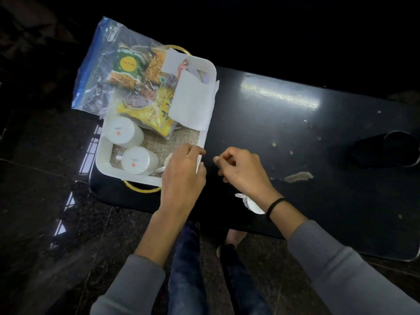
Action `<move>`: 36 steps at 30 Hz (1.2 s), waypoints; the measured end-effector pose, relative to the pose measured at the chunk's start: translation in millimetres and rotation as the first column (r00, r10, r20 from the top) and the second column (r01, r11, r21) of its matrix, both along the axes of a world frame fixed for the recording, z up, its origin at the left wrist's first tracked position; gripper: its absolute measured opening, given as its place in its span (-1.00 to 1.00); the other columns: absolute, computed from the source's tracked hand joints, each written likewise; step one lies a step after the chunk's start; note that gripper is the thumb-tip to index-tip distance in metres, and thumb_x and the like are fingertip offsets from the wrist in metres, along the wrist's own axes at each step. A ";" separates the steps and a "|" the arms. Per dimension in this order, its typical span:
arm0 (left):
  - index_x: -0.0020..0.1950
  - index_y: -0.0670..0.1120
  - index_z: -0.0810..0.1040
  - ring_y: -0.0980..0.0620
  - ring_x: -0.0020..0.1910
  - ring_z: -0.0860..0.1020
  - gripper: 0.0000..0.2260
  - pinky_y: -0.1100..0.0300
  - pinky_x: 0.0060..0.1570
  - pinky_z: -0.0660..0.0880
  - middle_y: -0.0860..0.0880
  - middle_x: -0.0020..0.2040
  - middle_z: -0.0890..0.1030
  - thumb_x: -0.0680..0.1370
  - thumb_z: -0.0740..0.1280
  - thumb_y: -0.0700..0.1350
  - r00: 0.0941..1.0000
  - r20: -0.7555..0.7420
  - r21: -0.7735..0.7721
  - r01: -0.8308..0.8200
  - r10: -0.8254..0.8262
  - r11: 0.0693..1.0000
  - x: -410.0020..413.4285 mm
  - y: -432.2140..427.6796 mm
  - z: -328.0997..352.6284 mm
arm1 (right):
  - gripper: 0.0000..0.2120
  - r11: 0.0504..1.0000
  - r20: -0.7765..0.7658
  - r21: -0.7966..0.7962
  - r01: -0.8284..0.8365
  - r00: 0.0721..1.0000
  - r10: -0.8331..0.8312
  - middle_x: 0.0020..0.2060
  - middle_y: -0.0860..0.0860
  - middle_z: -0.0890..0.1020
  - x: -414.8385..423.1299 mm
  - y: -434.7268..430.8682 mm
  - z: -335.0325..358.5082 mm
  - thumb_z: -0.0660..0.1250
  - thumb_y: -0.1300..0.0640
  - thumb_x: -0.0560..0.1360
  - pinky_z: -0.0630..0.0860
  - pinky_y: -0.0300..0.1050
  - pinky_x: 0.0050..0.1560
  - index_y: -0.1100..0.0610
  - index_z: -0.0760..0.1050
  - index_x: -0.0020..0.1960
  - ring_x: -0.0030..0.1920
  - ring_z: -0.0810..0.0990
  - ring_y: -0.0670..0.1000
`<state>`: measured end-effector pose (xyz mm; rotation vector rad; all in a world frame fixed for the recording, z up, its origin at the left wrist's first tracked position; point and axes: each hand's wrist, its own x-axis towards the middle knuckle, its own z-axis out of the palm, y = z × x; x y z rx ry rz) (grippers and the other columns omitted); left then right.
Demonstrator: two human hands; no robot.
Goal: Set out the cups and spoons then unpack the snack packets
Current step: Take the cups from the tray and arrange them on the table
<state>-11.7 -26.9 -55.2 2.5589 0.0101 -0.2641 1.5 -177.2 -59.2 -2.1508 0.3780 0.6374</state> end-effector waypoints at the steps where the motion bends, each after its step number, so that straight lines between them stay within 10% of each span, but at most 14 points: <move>1: 0.29 -0.09 0.55 -0.07 0.22 0.48 -0.64 0.01 0.11 0.49 -0.05 0.21 0.55 0.49 0.41 -0.25 1.000 -0.021 -0.009 0.017 -0.017 1.000 1.6 8.4 -2.8 | -0.82 0.999 -0.009 0.044 -0.013 1.000 0.013 -0.29 -0.02 0.73 3.6 9.5 -2.7 0.34 -0.05 0.58 0.69 0.02 -0.07 0.03 0.62 -0.08 -0.24 0.73 -0.04; 7: 0.43 -0.16 0.43 -0.10 0.26 0.45 -0.39 0.31 0.10 0.27 -0.14 0.28 0.48 0.41 0.53 -0.24 0.987 -0.159 -0.126 0.008 -0.028 0.992 6.6 41.1 -20.4 | -0.88 0.990 -0.052 0.142 -0.025 0.998 0.033 -0.15 -0.02 0.75 16.8 45.3 -18.2 0.38 0.04 0.55 0.68 0.00 0.07 0.04 0.68 -0.03 -0.12 0.75 -0.06; 12: 0.41 -0.14 0.43 -0.17 0.26 0.44 -0.41 0.01 0.14 0.43 -0.16 0.27 0.47 0.42 0.53 -0.21 0.974 -0.226 -0.065 0.010 -0.025 0.998 9.4 48.5 -31.5 | -0.86 0.989 -0.097 0.148 0.003 0.995 0.011 -0.14 -0.08 0.76 17.5 49.4 -25.1 0.39 -0.01 0.54 0.67 -0.02 0.11 0.02 0.69 -0.04 -0.11 0.74 -0.10; 21: 0.38 -0.07 0.46 -0.10 0.13 0.51 -0.38 0.09 -0.02 0.44 -0.07 0.18 0.55 0.35 0.56 -0.03 0.988 -0.152 -0.053 -0.022 0.014 0.998 13.4 44.3 -14.1 | -0.84 0.949 -0.136 0.285 0.134 0.986 -0.098 -0.21 -0.08 0.76 11.7 36.9 -16.8 0.38 -0.08 0.52 0.69 0.03 0.08 -0.02 0.66 -0.08 -0.21 0.76 -0.11; 28: 0.25 0.17 0.53 0.25 0.02 0.62 -0.46 0.20 0.01 0.60 0.18 0.04 0.66 0.31 0.60 0.10 0.971 -0.170 -0.409 -0.227 0.171 0.884 20.4 14.7 22.1 | -0.62 0.879 -0.112 0.380 0.288 0.958 -0.265 -0.08 -0.15 0.74 10.9 0.5 4.1 0.32 -0.35 0.43 0.62 -0.03 0.14 -0.10 0.64 0.02 -0.01 0.70 -0.17; 36: 0.23 0.26 0.54 0.18 0.05 0.70 -0.51 0.09 0.04 0.66 0.20 0.11 0.69 0.33 0.58 0.18 0.950 -0.302 -0.705 -0.282 0.084 0.651 14.2 -71.2 31.5 | -0.48 0.670 -0.302 0.617 0.412 0.911 -0.281 -0.15 -0.01 0.73 2.3 -78.1 38.5 0.40 -0.41 0.40 0.58 -0.20 -0.15 -0.02 0.72 0.08 -0.19 0.68 -0.08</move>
